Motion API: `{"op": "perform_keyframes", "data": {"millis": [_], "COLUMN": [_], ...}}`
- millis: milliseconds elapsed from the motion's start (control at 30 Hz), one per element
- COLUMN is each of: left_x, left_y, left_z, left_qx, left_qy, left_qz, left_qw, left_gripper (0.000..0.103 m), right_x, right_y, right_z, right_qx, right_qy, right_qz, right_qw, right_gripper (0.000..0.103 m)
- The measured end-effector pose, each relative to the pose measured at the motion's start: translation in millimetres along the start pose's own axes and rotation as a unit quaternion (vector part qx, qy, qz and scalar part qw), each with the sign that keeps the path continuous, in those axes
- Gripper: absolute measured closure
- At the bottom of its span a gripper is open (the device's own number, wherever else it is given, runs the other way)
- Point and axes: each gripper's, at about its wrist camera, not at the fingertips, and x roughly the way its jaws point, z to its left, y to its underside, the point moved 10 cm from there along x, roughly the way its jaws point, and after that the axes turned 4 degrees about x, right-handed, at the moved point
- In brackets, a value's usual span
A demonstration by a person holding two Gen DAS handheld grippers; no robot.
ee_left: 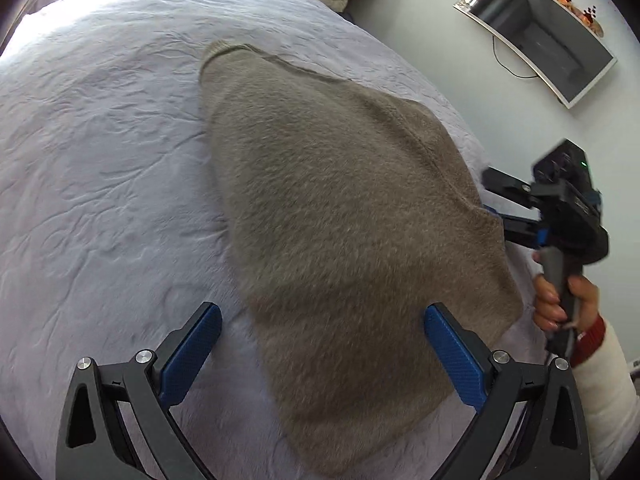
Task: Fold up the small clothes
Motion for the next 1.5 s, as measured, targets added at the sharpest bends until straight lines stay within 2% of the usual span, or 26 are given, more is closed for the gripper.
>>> {"op": "perform_keyframes", "data": {"millis": [100,267,367,400,433,467,533,633,733,833,1000,1167,1333,1467,1500], "left_x": [13.0,35.0,37.8,38.6,36.6,32.6,21.3,5.6,-17.9,-46.3,-98.5,-102.9,-98.9,-92.7,-86.8], "left_y": [-11.1,-16.5,-17.5,-20.3,-21.1,-21.4,-19.9,-22.5,-21.8,-14.0,9.3,15.2,12.2,53.6,63.9], "left_z": [-7.2,-14.5,-18.0,-19.2,-19.3,-19.4,-21.3,-28.4,-43.4,-55.4,-61.8,-67.6,-55.2,-29.9,-20.9], "left_qx": [0.003,0.014,0.015,0.014,0.015,0.018,0.021,0.018,0.022,0.035,0.028,0.040,0.024,-0.008,-0.019], "left_qy": [0.031,0.035,0.037,0.035,0.031,0.026,0.026,0.033,0.040,0.036,0.044,0.015,-0.007,-0.030,-0.041], "left_qz": [0.007,0.019,0.018,0.016,0.012,0.008,-0.001,-0.014,-0.024,-0.036,-0.064,-0.066,-0.063,-0.046,-0.036], "left_qw": [0.9995,0.9991,0.9991,0.9992,0.9993,0.9995,0.9995,0.9992,0.9987,0.9981,0.9966,0.9969,0.9977,0.9985,0.9983], "left_gripper": [0.001,0.001,0.001,0.004,0.011,0.016,0.030,0.045,0.046,0.046,0.046,0.045,0.045,0.045,0.042], "right_x": [17.7,49.1,70.0,71.4,71.4,69.6,63.5,52.5,39.3,26.7,6.9,2.4,30.0,67.1,77.6], "right_y": [-14.5,-22.9,-18.0,-15.6,-16.0,-16.0,-15.2,-11.8,-5.0,8.3,40.1,87.0,137.1,173.5,181.7], "right_z": [-1.9,5.5,6.5,6.0,7.3,8.8,14.2,30.7,56.7,84.5,132.7,163.7,186.8,183.9,181.4], "right_qx": [-0.005,-0.015,-0.022,-0.023,-0.021,-0.013,0.007,0.004,0.007,-0.013,-0.031,-0.046,-0.044,-0.040,-0.039], "right_qy": [-0.007,-0.036,-0.023,-0.015,-0.012,-0.012,-0.031,-0.043,-0.072,-0.072,-0.092,-0.104,-0.115,-0.105,-0.095], "right_qz": [0.024,0.080,0.097,0.093,0.085,0.079,0.070,0.053,0.043,0.043,0.044,0.058,0.081,0.110,0.119], "right_qw": [1.000,0.996,0.995,0.995,0.996,0.997,0.997,0.998,0.997,0.996,0.994,0.992,0.989,0.988,0.988], "right_gripper": [0.028,0.028,0.029,0.029,0.035,0.050,0.062,0.065,0.065,0.065,0.065,0.065,0.065,0.064,0.064]}}
